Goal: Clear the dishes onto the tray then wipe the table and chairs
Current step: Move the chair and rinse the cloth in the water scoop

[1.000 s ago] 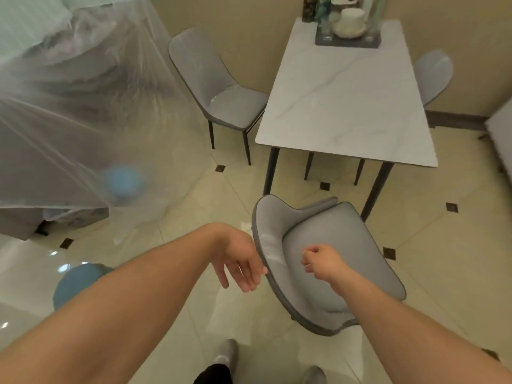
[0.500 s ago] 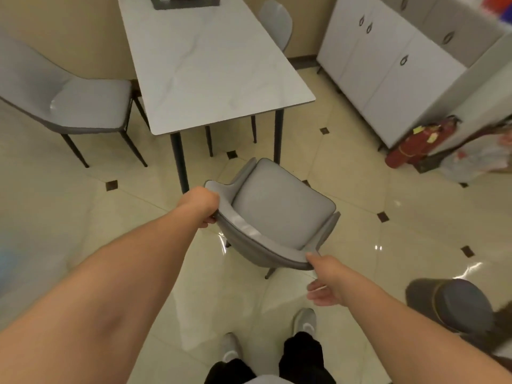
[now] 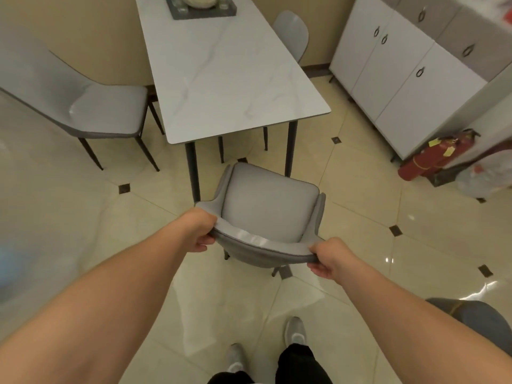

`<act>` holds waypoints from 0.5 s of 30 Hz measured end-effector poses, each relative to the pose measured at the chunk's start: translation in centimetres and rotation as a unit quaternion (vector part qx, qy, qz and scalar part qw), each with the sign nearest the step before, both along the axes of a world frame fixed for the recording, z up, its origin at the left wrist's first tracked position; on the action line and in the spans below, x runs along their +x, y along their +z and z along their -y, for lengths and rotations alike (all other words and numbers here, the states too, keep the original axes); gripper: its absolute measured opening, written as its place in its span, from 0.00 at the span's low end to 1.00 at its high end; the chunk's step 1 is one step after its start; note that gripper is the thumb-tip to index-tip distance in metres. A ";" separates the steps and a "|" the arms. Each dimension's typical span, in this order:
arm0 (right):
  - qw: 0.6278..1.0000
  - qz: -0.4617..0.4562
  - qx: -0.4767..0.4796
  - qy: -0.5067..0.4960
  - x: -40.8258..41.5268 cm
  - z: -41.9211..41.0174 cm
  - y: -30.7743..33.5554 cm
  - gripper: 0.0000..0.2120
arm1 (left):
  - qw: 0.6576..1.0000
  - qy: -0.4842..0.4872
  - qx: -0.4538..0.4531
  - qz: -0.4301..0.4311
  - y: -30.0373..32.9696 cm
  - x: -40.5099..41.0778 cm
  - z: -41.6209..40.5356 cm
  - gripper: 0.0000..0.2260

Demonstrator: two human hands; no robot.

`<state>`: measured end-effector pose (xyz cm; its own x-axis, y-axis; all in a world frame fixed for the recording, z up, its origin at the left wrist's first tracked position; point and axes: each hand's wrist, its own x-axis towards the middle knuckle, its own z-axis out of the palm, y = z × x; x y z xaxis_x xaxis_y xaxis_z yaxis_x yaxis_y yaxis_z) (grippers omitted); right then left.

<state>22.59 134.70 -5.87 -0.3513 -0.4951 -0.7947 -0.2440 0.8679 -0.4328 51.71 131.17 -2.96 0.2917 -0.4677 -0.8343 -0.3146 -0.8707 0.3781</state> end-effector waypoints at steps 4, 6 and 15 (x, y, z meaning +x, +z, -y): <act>0.996 -0.002 -0.094 -0.003 -0.1 6.2 0.0 0.21 | 0.998 0.057 0.002 -0.034 -0.3 0.8 0.1 0.08; 0.992 -0.010 -0.128 -0.002 -0.5 10.0 -0.5 0.29 | 0.995 0.087 -0.016 -0.048 -0.3 0.2 0.9 0.11; 0.988 0.021 -0.150 0.013 -8.8 24.6 -4.5 0.31 | 0.966 0.236 -0.069 -0.079 -1.1 -10.3 10.9 0.08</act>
